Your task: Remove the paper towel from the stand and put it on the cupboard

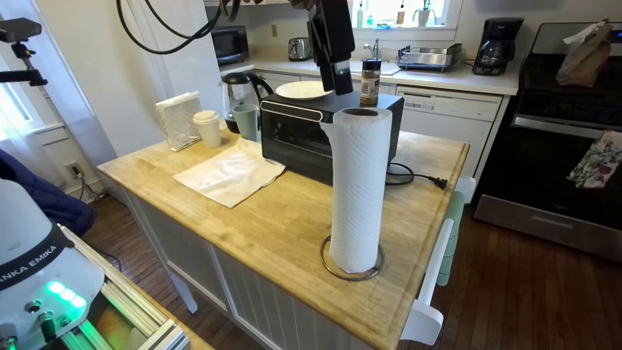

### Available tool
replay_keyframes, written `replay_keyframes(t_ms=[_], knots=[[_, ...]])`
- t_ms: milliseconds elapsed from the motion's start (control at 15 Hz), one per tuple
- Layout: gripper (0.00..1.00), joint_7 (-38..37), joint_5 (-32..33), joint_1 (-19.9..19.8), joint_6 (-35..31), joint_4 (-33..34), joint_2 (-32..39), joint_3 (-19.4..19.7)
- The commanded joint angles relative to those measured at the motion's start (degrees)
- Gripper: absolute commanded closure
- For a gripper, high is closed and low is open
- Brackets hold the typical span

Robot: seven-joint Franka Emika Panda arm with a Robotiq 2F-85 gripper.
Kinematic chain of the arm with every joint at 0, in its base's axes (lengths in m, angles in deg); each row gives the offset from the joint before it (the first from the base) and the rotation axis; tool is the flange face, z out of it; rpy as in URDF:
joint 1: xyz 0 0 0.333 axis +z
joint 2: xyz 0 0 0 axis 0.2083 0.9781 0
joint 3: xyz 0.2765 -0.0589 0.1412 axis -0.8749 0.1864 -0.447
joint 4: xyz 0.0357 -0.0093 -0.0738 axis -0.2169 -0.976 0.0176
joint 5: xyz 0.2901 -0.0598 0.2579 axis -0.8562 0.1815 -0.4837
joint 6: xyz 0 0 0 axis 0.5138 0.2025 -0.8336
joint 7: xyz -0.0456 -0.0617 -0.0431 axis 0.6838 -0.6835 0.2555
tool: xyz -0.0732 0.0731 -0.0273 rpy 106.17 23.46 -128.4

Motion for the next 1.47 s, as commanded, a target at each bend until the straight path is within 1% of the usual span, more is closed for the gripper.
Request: replay_keyframes(t_ms=[0, 333, 667, 1067, 1133, 1200, 1267, 1333, 1400], knots=[[0.0, 1.4, -4.0, 1.5, 0.8, 2.8, 2.5, 1.7], [0.0, 2.9, -8.0, 2.2, -0.8, 3.9, 4.3, 2.7], [0.0, 3.2, -8.6, 2.0, -1.7, 4.9, 6.0, 3.4], [0.0, 4.1, -10.7, 2.2, -4.2, 4.6, 7.1, 4.0], [0.04, 4.3, -11.1, 2.2, -4.3, 4.7, 7.2, 4.1], [0.13, 4.5, -11.4, 2.2, -4.4, 4.8, 7.4, 4.1], [0.17, 4.7, -11.8, 2.2, -4.6, 4.7, 7.4, 4.1], [0.31, 4.9, -12.0, 2.1, -4.6, 4.7, 7.5, 4.2], [0.37, 5.1, -12.1, 2.1, -4.7, 4.8, 7.6, 4.2]])
